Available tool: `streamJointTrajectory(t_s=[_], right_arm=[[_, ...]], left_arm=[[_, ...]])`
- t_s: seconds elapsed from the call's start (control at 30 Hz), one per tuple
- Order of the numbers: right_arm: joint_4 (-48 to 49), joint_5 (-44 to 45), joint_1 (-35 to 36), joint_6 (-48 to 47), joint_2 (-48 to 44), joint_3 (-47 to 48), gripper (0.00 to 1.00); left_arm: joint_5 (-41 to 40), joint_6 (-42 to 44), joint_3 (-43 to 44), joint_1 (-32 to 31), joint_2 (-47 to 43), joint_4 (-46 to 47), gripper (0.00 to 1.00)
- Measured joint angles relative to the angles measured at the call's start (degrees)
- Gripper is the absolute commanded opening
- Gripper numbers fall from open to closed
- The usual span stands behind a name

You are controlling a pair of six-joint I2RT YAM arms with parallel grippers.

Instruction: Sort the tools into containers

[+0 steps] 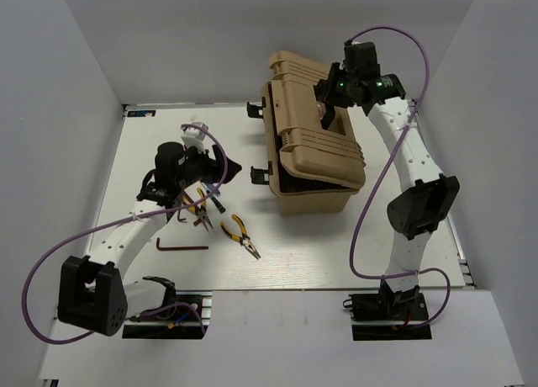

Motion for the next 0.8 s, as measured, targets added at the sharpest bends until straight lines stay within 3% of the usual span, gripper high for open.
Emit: streamJointTrajectory(t_s=[0.4,0.8], right_arm=[[-0.7,-16.3,-11.5,10.9,-4.7,-3.4,0.00],[19.9,-39.0,-21.6,26.6,-7.4,-19.3,0.00]], left_arm=[[3.3,-4.4,12.4,-3.8,15.1,4.7,0.85],[-3.5,3.0,21.2,-11.8,21.7,-2.2,0.85]])
